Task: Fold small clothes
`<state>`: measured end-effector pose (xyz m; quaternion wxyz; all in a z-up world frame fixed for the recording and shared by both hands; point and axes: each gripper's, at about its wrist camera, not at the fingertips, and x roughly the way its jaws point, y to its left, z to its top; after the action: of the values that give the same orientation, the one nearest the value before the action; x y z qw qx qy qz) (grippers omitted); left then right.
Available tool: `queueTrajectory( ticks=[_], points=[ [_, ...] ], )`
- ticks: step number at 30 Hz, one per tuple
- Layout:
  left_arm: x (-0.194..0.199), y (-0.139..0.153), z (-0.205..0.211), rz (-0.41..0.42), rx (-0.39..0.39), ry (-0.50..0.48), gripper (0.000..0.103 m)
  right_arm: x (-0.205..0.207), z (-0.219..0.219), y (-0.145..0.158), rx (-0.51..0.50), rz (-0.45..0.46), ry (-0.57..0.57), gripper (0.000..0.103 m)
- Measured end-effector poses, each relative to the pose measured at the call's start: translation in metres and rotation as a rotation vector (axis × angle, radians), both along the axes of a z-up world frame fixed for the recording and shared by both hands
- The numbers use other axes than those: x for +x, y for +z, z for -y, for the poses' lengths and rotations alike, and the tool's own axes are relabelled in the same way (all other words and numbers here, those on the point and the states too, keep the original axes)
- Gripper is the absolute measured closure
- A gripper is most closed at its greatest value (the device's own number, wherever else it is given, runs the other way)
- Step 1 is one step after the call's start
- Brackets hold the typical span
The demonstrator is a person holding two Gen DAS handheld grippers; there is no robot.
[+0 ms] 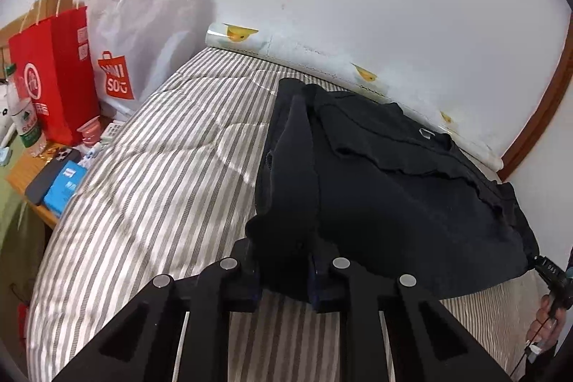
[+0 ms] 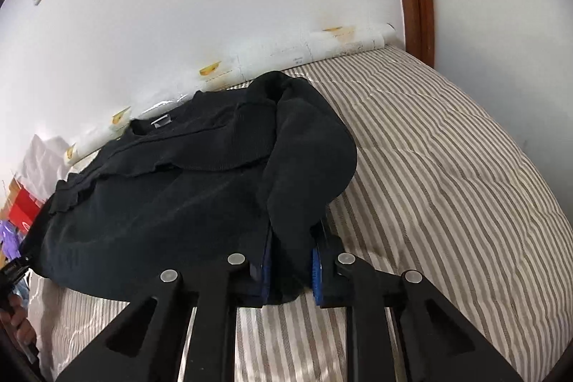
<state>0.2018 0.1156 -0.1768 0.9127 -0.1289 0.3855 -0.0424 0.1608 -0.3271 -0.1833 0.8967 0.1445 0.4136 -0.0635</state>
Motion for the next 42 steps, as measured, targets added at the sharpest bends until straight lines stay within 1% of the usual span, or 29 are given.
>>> queueTrajectory(
  ticks=[3,8,12,18,20,22,24,25,26,28,30,31,32,33,35,36,39,42],
  points=[
    [-0.021,0.001,-0.003,0.000,-0.006,-0.010,0.086,-0.019,0.001,0.006,0.016,0.000,0.008,0.086],
    [-0.062,-0.003,-0.010,-0.002,-0.030,-0.009,0.085,-0.058,-0.007,0.016,-0.038,-0.007,0.028,0.086],
    [-0.095,-0.002,-0.012,0.005,-0.037,-0.010,0.085,-0.089,-0.011,0.023,-0.047,-0.010,0.030,0.086],
    [-0.139,-0.003,-0.013,0.011,-0.006,-0.033,0.085,-0.134,-0.013,0.029,-0.061,-0.014,0.038,0.086],
    [-0.148,-0.004,-0.013,0.008,0.006,-0.038,0.084,-0.146,-0.014,0.028,-0.073,-0.018,0.038,0.086],
    [-0.151,-0.006,-0.015,-0.005,0.003,-0.037,0.083,-0.154,-0.018,0.026,-0.105,-0.034,0.040,0.084],
    [-0.155,-0.007,-0.021,-0.015,-0.020,-0.030,0.079,-0.157,-0.022,0.025,-0.140,-0.047,0.041,0.081],
    [-0.157,-0.007,-0.026,-0.018,-0.037,-0.025,0.078,-0.158,-0.023,0.027,-0.165,-0.062,0.041,0.076],
    [-0.159,-0.005,-0.032,-0.018,-0.054,-0.022,0.076,-0.160,-0.023,0.029,-0.183,-0.065,0.040,0.075],
    [-0.165,0.000,-0.041,-0.003,-0.079,-0.017,0.072,-0.166,-0.023,0.040,-0.233,-0.039,0.035,0.075],
    [-0.170,0.009,-0.046,0.033,-0.060,0.006,0.066,-0.172,-0.022,0.056,-0.285,0.002,0.017,0.075],
    [-0.171,0.016,-0.047,0.054,-0.040,0.017,0.066,-0.173,-0.020,0.066,-0.297,0.024,0.008,0.075],
    [-0.170,0.022,-0.047,0.075,-0.031,0.019,0.065,-0.173,-0.019,0.072,-0.296,0.037,0.004,0.075],
    [-0.171,0.027,-0.047,0.089,-0.033,0.016,0.062,-0.171,-0.019,0.078,-0.286,0.051,0.005,0.075],
    [-0.166,0.038,-0.043,0.120,-0.055,-0.001,0.056,-0.165,-0.023,0.087,-0.258,0.071,0.030,0.075],
    [-0.163,0.042,-0.040,0.124,-0.056,-0.011,0.056,-0.160,-0.027,0.089,-0.246,0.077,0.044,0.075],
    [-0.153,0.044,-0.025,0.114,-0.028,-0.042,0.056,-0.143,-0.043,0.085,-0.197,0.068,0.094,0.075],
    [-0.138,0.037,-0.006,0.076,-0.005,-0.090,0.056,-0.121,-0.059,0.068,-0.151,0.023,0.139,0.075]
  ],
)
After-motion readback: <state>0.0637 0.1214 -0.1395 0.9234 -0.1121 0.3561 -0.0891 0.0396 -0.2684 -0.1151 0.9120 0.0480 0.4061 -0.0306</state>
